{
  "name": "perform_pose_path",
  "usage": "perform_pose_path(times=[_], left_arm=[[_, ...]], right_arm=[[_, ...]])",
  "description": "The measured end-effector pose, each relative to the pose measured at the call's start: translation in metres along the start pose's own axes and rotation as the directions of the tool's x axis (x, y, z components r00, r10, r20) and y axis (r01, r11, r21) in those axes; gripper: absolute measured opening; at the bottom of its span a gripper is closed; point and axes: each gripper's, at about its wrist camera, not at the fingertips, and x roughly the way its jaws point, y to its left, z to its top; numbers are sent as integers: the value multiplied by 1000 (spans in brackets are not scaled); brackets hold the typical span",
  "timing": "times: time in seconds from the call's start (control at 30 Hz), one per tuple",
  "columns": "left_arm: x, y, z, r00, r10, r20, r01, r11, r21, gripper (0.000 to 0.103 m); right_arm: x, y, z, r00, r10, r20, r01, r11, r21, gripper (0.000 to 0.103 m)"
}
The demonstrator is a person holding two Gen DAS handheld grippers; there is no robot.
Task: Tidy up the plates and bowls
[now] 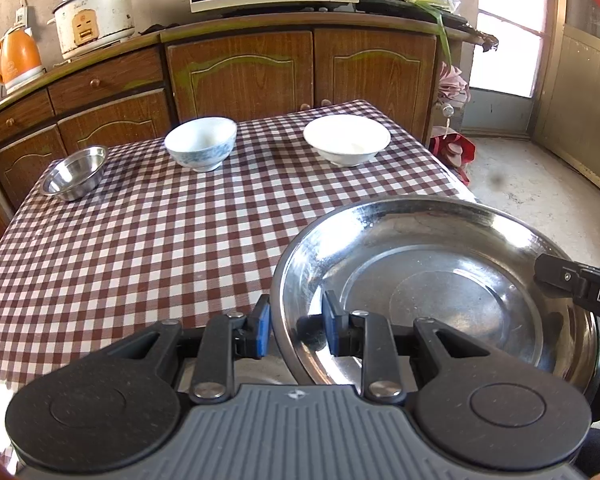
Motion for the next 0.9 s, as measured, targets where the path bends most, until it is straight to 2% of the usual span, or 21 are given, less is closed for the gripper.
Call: perform_pose_path(times=[0.9], left_arm=[[-5,28,-19,998,56,-12,-56,998,-38,27]], right_arm=[[9,34,-16,998,40,-40,-42,997,-59,17]])
